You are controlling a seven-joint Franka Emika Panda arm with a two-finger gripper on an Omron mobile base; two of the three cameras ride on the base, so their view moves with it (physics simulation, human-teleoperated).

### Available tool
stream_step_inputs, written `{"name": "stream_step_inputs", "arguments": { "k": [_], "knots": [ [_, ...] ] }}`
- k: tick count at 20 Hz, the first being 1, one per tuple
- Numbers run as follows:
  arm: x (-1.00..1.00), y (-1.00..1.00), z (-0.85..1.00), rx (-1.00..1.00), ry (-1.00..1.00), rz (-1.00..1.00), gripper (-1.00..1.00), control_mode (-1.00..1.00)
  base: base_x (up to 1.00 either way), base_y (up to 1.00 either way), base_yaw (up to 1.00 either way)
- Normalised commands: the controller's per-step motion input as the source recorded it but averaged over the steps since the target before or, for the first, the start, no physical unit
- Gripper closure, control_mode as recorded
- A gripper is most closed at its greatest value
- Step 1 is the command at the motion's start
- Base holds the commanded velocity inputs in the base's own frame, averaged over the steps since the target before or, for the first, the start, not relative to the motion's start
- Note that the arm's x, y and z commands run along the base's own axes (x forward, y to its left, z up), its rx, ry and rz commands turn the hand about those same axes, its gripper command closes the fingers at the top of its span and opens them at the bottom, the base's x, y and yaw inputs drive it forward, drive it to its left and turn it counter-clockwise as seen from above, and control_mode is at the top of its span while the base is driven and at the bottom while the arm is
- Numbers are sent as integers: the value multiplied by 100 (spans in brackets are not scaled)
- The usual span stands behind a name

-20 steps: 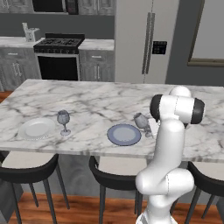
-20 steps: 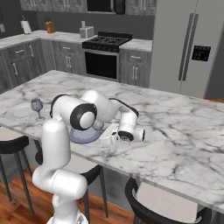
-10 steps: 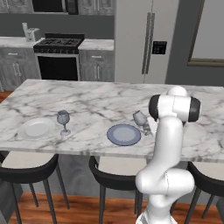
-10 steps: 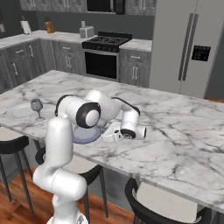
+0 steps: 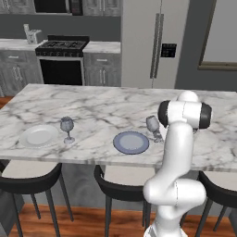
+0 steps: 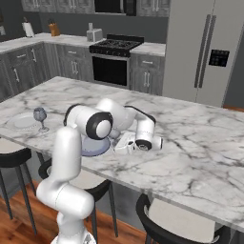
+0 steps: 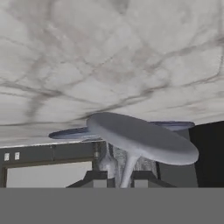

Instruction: Retrieve the wine glasses from the counter and place one next to each plate.

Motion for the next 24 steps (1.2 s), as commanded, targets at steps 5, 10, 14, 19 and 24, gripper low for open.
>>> {"name": "stream_step_inputs", "arguments": {
  "k": [5, 10, 14, 19, 24],
  "knots": [
    [0, -16, -38, 2, -1, 4, 100, -100, 0, 0, 0],
    [0, 0, -47, 0, -1, 0, -100, -100, 0, 0, 0],
    [2, 0, -28, 1, 0, 0, -100, -100, 0, 0, 0],
    [0, 0, -5, 0, 0, 0, -100, -100, 0, 0, 0],
    [0, -16, 0, 0, 0, 0, -100, -100, 0, 0, 0]
  ]
}}
